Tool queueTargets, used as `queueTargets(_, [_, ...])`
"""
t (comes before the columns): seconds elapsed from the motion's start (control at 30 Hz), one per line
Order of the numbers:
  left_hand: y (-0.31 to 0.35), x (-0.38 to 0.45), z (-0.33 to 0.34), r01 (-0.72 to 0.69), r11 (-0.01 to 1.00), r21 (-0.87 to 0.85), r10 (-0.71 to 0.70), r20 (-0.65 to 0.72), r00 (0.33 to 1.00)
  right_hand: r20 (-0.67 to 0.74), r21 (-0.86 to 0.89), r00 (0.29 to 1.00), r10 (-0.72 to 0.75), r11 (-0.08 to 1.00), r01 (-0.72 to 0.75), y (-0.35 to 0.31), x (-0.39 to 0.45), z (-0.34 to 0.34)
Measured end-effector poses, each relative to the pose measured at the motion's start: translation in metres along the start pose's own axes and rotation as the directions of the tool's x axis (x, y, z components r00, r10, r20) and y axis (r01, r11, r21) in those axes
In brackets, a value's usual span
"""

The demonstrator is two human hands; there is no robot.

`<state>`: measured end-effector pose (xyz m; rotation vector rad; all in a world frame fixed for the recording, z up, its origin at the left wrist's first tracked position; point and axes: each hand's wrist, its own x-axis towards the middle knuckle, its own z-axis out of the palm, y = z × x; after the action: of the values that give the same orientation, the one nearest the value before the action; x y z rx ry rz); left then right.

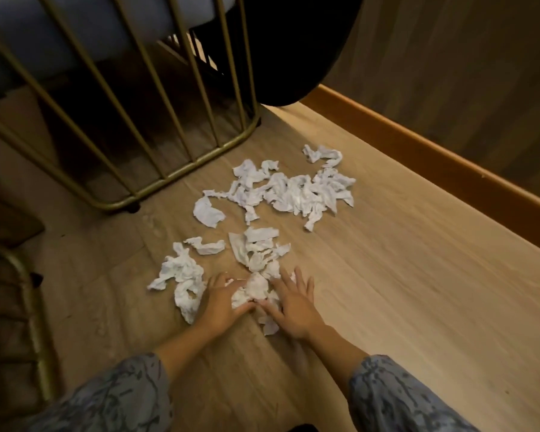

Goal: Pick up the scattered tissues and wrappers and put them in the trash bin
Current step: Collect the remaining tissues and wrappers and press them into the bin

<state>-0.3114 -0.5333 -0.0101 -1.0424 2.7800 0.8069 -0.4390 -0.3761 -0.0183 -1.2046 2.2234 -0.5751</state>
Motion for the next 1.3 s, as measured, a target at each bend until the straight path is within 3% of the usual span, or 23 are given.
queueTargets(0.07, [0.003,-0.011,0.005,0.016,1.0,-0.018,-0.016,-0.033,0.999,-0.054,-0.058,0.995,-0.08,0.995,0.077,0.003,-0.011,0.012])
queueTargets(0.27, [0.03,-0.032,0.0,0.022,0.934,-0.357,-0.071,-0.124,0.99,-0.304,0.148,0.934,-0.187,0.959,0.24,0.029,-0.049,0.014])
queueTargets(0.43, [0.073,-0.006,-0.017,0.072,0.838,-0.541,-0.176,-0.143,0.974,-0.485,0.208,0.873,-0.047,0.963,0.168,0.034,-0.064,-0.035])
queueTargets(0.53, [0.116,0.016,-0.035,-0.006,0.79,-0.613,-0.109,-0.151,0.982,-0.503,0.109,0.864,-0.022,0.99,0.089,0.046,-0.059,-0.074])
queueTargets(0.73, [0.234,0.037,-0.069,-0.151,0.687,-0.711,0.033,-0.177,0.984,-0.625,-0.006,0.778,-0.066,0.997,0.08,0.054,-0.084,-0.184])
queueTargets(0.87, [0.31,0.029,-0.078,-0.332,0.649,-0.684,0.265,-0.206,0.942,-0.663,-0.114,0.743,-0.094,0.993,0.024,0.056,-0.138,-0.263])
queueTargets(0.97, [0.368,0.012,-0.083,-0.455,0.637,-0.622,0.472,-0.151,0.868,-0.749,-0.084,0.659,-0.062,0.996,-0.003,0.054,-0.19,-0.323])
queueTargets(1.1, [0.446,-0.026,-0.09,-0.65,0.526,-0.549,0.696,-0.162,0.7,-0.861,-0.051,0.508,-0.013,0.997,-0.062,0.055,-0.272,-0.386])
queueTargets(1.2, [0.502,-0.057,-0.089,-0.725,0.46,-0.512,0.77,-0.177,0.613,-0.924,0.027,0.375,0.074,0.991,-0.129,0.068,-0.339,-0.409])
queueTargets(1.3, [0.554,-0.087,-0.077,-0.702,0.412,-0.582,0.81,-0.12,0.574,-0.957,0.149,0.22,0.191,0.97,-0.194,0.092,-0.402,-0.411])
